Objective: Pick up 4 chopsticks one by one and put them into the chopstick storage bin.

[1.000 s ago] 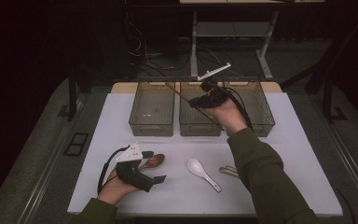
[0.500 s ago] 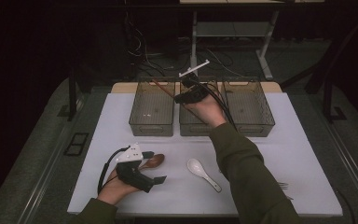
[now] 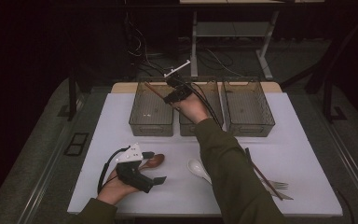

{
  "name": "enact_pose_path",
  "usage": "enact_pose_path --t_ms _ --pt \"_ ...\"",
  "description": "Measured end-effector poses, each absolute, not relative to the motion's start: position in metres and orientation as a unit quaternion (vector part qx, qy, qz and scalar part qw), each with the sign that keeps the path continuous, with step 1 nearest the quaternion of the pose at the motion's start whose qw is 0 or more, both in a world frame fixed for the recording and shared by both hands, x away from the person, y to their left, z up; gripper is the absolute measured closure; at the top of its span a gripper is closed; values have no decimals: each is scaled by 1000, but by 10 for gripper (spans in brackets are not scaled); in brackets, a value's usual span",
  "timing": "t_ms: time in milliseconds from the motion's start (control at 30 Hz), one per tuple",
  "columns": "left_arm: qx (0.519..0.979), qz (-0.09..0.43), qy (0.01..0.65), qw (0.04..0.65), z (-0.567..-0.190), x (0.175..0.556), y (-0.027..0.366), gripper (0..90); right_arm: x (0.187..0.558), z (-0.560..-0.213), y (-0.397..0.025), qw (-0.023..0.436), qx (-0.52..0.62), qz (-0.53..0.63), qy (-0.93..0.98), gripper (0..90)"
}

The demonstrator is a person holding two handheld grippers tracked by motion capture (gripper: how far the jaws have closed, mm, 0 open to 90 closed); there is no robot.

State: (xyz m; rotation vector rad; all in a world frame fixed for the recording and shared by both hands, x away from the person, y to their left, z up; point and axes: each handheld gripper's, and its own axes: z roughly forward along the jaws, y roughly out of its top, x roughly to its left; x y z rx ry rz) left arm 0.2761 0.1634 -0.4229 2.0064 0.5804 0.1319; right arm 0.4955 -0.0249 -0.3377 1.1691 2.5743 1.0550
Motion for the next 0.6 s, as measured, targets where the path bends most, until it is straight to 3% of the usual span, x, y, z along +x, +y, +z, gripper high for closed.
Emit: enact_pose_path --t_ms 600 --pt "829 53 237 504 -422 276 163 0 523 -364 19 65 418 277 863 837"
